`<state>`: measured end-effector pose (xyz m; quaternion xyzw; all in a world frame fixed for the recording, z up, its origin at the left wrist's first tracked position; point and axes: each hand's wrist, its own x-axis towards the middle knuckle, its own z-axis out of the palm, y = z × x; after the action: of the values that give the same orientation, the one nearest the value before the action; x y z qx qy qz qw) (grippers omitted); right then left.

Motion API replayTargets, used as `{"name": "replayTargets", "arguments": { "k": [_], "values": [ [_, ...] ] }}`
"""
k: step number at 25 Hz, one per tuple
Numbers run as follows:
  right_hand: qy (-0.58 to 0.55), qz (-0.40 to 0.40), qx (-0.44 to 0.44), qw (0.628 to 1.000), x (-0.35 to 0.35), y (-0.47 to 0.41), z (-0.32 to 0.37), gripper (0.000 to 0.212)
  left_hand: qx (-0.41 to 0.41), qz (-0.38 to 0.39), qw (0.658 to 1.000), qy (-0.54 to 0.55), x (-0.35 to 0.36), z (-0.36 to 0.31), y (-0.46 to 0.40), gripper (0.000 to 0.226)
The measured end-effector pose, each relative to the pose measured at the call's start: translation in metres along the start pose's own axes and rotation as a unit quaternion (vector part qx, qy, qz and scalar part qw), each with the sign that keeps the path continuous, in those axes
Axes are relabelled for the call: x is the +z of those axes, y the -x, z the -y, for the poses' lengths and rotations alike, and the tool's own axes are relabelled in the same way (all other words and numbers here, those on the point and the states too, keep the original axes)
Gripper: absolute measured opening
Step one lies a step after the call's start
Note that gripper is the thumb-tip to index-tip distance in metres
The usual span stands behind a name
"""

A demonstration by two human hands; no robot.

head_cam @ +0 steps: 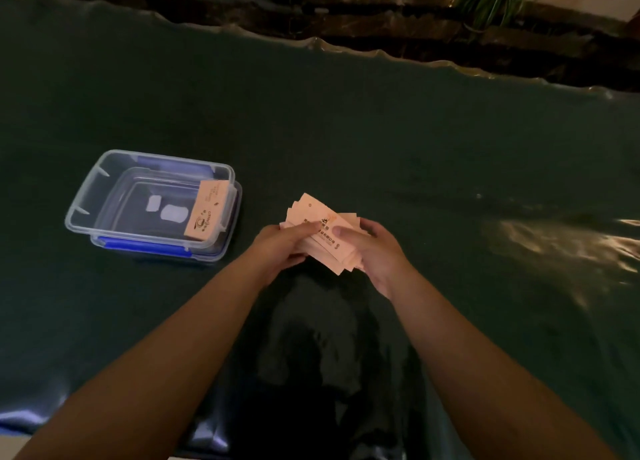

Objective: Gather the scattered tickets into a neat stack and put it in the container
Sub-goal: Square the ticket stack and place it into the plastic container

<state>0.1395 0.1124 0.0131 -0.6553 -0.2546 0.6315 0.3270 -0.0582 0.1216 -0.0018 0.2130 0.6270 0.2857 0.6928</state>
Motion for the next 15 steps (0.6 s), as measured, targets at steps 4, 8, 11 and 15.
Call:
{"name": "replayTargets", "arguments": {
  "k": [4,8,11,15],
  "values": [
    [0.034,-0.044,0.020,0.998,0.016,-0.024,0.000,0.072,-0.023,-0.044,0.996,-0.070,0.001,-0.009,-0.032,0.057],
    [0.093,-0.080,0.038,0.992,0.028,-0.036,0.000,0.071,-0.033,-0.080,0.986,-0.142,0.005,-0.007,-0.048,0.051],
    [0.109,-0.092,0.037,0.989,0.027,-0.042,-0.001,0.082,-0.039,-0.088,0.987,-0.132,0.008,-0.009,-0.051,0.061],
    [0.106,-0.095,0.052,0.988,0.018,-0.044,-0.002,0.089,-0.049,-0.072,0.992,-0.087,0.008,-0.014,-0.050,0.066]
  ]
}}
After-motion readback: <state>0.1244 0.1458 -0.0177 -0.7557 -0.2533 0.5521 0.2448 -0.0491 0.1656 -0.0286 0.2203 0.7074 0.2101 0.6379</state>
